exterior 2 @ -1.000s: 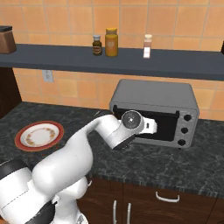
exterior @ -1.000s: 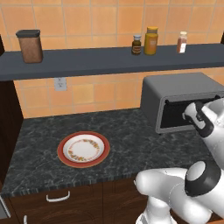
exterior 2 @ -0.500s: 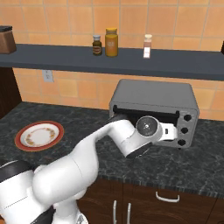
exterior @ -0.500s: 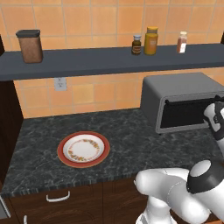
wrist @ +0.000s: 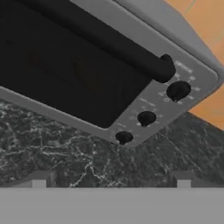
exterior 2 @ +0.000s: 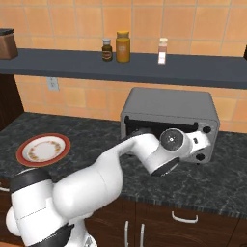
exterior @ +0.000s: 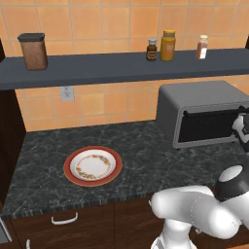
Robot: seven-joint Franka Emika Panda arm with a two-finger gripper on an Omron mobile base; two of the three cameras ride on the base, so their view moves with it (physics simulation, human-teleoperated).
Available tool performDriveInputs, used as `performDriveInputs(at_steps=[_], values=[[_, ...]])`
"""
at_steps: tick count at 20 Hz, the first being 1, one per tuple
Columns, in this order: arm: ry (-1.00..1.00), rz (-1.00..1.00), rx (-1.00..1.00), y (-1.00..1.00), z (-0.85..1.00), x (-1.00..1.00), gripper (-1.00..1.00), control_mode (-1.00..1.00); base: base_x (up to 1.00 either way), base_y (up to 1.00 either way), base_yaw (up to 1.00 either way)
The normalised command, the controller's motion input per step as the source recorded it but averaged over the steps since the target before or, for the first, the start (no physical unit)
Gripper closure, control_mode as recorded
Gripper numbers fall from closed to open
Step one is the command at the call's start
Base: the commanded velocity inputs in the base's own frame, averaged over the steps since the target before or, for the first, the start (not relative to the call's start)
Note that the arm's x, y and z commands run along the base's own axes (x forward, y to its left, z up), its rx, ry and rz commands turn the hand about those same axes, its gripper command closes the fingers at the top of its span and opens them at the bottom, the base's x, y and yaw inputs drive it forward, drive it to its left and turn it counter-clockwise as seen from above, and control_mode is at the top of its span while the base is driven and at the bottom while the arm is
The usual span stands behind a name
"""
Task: Pick up the kebab skewer and baguette bread, and place them inside the toaster oven. Close the toaster oven door and start by setting the timer.
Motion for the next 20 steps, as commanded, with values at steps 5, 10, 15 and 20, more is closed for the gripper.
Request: performDriveInputs(at_steps=[5,10,15,20], values=[[0.0,0.36,-0.28,-0.43,-0.01,0.0,-1.0,-1.0,0.0,0.0,0.0],[0.0,0.1,-0.03,-0.38,-0.01,0.04,-1.0,-1.0,0.0,0.0,0.0],[-0.04,0.0,0.12,-0.11,-0.01,0.32,-1.0,-1.0,0.0,0.0,0.0],[-0.05,-0.02,0.19,0.0,-0.07,0.25,-1.0,-1.0,0.0,0.0,0.0]])
